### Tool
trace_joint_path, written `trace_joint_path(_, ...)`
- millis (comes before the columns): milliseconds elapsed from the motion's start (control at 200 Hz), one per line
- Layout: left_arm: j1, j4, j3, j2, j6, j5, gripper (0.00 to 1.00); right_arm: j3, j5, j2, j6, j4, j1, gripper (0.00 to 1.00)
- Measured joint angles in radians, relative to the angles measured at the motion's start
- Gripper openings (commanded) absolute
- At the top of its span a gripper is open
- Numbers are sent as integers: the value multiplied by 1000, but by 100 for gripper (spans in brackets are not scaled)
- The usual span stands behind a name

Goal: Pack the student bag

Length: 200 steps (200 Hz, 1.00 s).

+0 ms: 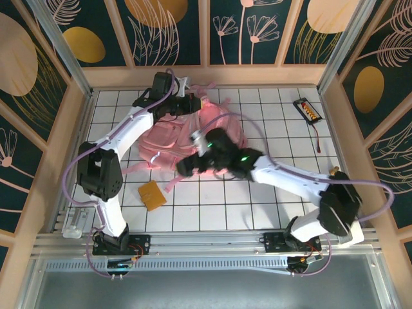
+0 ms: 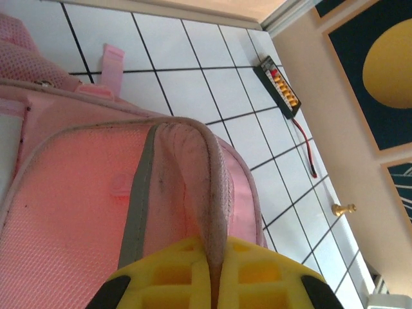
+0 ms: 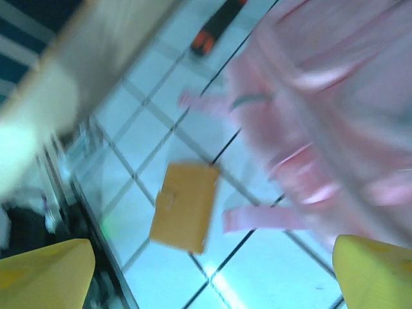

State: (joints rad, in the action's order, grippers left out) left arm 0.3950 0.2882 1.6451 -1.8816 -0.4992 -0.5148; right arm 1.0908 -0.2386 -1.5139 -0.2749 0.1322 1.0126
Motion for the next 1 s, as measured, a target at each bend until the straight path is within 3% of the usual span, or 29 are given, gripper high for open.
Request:
trace_joint_path(110,-6,0,46,-28,2,27,0,144,6,-232,101,70,119,99)
trace_joint_path(265,-16,-8,71,-49,2,66,0,570,17,-584,181,261,169,99)
trace_joint_path(355,-25,-7,76,-49,6,77,0,752,37,-710,201,357,184,99)
trace_joint_path(636,-51,-7,77,-49,34,85,0,828,163,-797,223,554,219,99)
trace_joint_path(1001,-54,-41,43,-47,36,86,0,904,284,-847,244,586,267,99)
